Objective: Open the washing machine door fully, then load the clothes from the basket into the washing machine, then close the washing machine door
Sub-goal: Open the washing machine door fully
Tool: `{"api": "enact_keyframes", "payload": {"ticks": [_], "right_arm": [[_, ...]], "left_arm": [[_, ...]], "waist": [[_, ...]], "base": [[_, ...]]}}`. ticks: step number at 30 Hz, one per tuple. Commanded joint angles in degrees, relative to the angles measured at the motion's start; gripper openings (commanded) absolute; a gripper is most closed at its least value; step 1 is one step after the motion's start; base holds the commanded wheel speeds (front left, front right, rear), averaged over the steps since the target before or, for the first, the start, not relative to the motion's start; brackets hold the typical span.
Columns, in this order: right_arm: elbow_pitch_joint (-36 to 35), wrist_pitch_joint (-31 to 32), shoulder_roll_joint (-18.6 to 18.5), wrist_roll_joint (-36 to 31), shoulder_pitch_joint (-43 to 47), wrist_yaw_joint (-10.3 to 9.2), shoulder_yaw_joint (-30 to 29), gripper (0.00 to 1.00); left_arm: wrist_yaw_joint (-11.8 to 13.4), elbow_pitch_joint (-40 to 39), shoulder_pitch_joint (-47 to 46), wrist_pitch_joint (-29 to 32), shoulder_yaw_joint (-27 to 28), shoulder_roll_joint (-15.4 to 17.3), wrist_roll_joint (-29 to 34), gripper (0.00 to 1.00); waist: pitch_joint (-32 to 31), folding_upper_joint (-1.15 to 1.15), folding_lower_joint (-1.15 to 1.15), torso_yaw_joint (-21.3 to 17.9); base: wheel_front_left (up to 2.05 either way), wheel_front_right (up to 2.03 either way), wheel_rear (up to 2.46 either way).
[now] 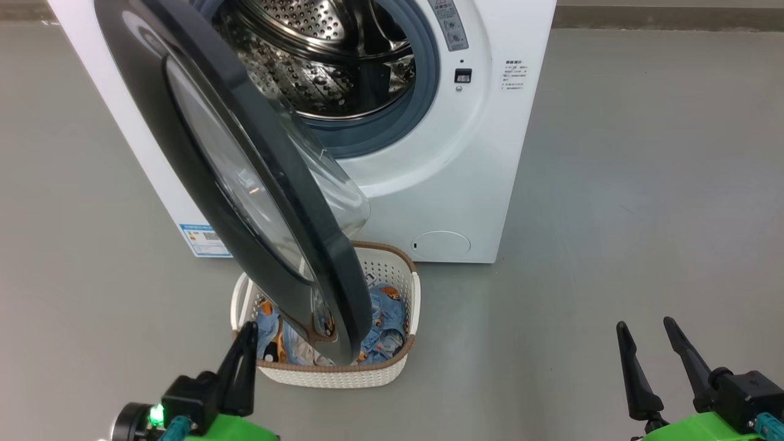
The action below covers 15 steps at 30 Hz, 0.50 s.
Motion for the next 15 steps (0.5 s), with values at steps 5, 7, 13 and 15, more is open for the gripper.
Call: {"api": "enact_keyframes", "payload": {"ticks": [5, 7, 13, 15], "right_arm": [[-1.24, -0.48, -0.41, 0.46, -0.79, 0.09, 1.85, 1.00], [-1.12, -0.59, -0.41, 0.59, -0.81, 0.09, 2.03, 1.00], [-0.87, -0.89, -0.41, 0.71, -0.90, 0.09, 2.25, 1.00], [-0.80, -0.97, -0.41, 0.76, -0.96, 0.09, 2.27, 1.00]], "left_arm": [[1.32, -3.30, -2.37, -0.47, 3.15, 0.74, -1.43, 0.00], [1.77, -4.42, -2.98, -0.47, 3.69, 0.74, -1.47, 0.00], [3.06, -10.28, -7.19, -0.47, 6.07, 1.39, -0.53, 0.00], [3.43, -13.22, -9.15, -0.47, 6.86, 1.81, -0.08, 0.00]], "waist": [[0.22, 0.00, 0.00, -0.16], [0.32, 0.00, 0.00, -0.26], [0.67, 0.00, 0.00, -0.30], [0.82, 0.00, 0.00, -0.29]], "base": [[0.00, 0.00, 0.00], [0.00, 0.00, 0.00], [0.00, 0.00, 0.00], [0.00, 0.00, 0.00]]}}
